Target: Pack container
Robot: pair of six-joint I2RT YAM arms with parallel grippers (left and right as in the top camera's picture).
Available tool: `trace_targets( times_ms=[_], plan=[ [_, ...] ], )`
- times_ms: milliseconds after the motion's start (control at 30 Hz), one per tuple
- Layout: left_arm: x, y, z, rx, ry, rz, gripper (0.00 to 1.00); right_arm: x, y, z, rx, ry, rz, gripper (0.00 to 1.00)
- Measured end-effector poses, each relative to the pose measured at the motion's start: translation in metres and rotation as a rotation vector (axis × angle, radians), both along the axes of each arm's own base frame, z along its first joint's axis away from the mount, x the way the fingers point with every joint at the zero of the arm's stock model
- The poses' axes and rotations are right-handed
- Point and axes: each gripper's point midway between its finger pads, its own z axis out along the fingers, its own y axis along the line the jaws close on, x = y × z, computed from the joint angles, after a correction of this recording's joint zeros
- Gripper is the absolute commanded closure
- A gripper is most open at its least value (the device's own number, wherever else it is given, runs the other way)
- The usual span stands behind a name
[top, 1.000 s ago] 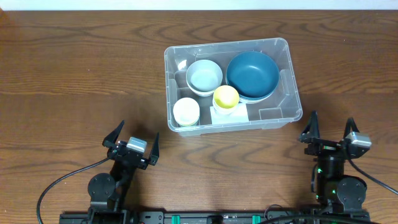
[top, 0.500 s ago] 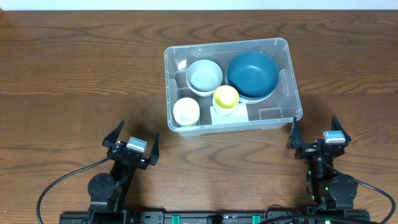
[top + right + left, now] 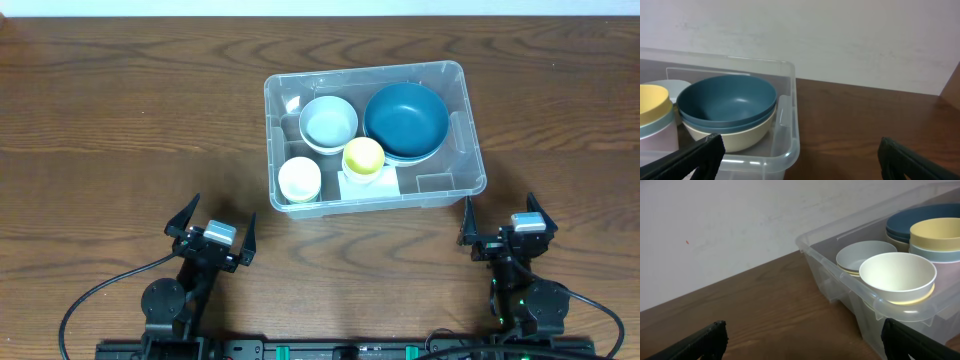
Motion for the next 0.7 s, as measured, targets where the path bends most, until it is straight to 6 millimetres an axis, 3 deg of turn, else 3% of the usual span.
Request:
trace_targets(
  times_ms=[233,700],
  plan=[
    [0.0,0.0,0.0,0.0,0.0,0.0,0.02,-0.001,0.001,-0.012,0.0,0.049,0.007,0.01],
    [0.0,0.0,0.0,0.0,0.0,0.0,0.02,-0.001,0.002,-0.012,0.0,0.05,0.011,0.01]
  ],
)
